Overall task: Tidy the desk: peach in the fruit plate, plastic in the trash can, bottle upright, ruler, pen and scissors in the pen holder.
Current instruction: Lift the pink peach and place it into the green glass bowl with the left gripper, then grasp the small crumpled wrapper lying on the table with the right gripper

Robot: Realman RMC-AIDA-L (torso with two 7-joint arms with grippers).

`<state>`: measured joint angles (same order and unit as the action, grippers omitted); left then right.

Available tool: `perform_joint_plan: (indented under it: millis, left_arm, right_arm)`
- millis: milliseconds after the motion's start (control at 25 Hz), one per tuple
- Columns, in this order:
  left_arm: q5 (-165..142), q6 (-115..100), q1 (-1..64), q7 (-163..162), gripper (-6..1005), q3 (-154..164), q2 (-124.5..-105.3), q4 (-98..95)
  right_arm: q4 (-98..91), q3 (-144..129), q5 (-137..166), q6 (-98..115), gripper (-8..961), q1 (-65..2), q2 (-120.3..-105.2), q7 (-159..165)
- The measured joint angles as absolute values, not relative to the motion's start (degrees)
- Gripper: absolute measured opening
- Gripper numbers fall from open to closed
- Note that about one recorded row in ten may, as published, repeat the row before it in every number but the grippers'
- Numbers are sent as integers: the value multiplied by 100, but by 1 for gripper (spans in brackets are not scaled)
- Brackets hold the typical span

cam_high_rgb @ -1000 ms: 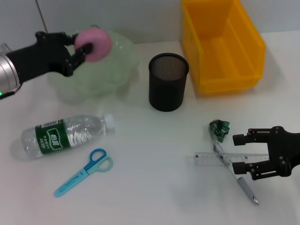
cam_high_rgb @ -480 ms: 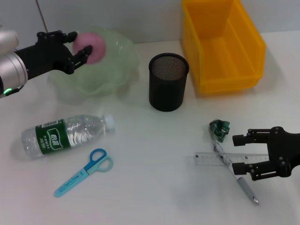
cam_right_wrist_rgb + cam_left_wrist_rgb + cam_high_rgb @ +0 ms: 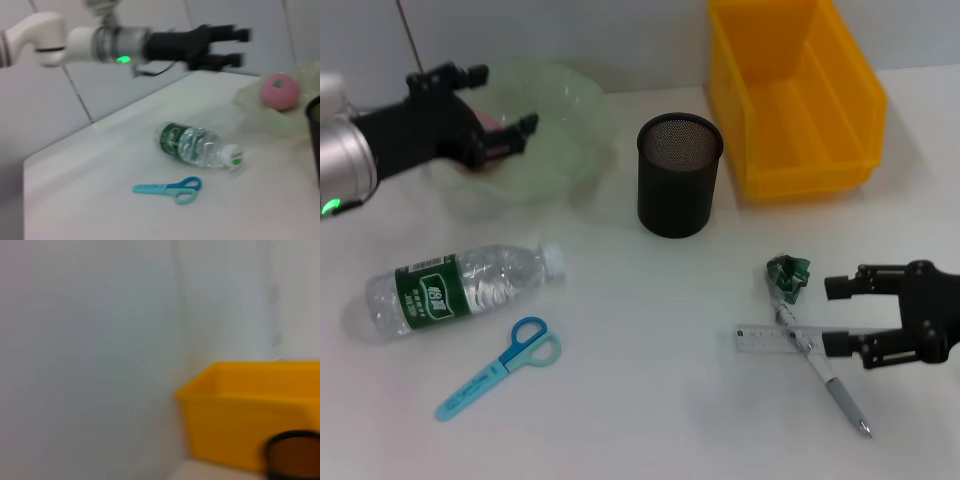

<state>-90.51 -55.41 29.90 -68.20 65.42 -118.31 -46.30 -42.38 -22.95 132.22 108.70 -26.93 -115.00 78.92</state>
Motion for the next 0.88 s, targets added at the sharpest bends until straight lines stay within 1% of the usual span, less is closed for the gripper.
perform_joint_plan:
  millis: [80, 240, 400, 600, 880]
  left_arm:
    - [-9048, -6221, 2743, -6908, 825, 6540, -11830, -4767]
    - [-9058, -7204, 2329, -7032, 823, 6589, -11843, -4781]
    - [-9032, -7462, 1971, -7052, 821, 6852, -11862, -4726]
    - [-9026, -7519, 1837, -7055, 819, 6984, -11866, -4700]
    - [-9050, -7644, 1857, -7068, 815, 7127, -11856, -4697]
  right_arm:
    - [-4404, -2288, 13198, 10871, 832, -2711, -11496, 8153]
    - [-4882, -2356, 13193, 10957, 832, -2785, -11537, 8671]
    - [-5279, -2431, 13191, 11026, 832, -2951, -11550, 9235]
    - [-5639, -2713, 13193, 10931, 832, -3085, -11551, 9654]
    - [-6264, -3458, 13418, 10772, 831, -3162, -11601, 10599]
